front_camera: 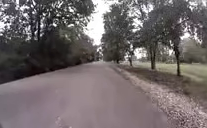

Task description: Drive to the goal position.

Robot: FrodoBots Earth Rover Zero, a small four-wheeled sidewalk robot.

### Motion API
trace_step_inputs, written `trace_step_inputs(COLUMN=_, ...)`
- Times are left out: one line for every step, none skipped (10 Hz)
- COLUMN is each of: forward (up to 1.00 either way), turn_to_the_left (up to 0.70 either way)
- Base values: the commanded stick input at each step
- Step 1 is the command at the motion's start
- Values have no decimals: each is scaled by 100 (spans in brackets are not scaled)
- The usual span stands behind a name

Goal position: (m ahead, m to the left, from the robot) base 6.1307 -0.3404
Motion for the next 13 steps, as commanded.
trace_step_inputs(forward=100, turn_to_the_left=1)
trace_step_inputs(forward=100, turn_to_the_left=1)
trace_step_inputs(forward=100, turn_to_the_left=1)
trace_step_inputs(forward=100, turn_to_the_left=0)
trace_step_inputs(forward=100, turn_to_the_left=-2)
trace_step_inputs(forward=100, turn_to_the_left=-5)
trace_step_inputs(forward=100, turn_to_the_left=-7)
trace_step_inputs(forward=100, turn_to_the_left=-8)
trace_step_inputs(forward=100, turn_to_the_left=-11)
trace_step_inputs(forward=100, turn_to_the_left=-11)
trace_step_inputs(forward=100, turn_to_the_left=-11)
trace_step_inputs(forward=100, turn_to_the_left=-11)
trace_step_inputs(forward=100, turn_to_the_left=-11)
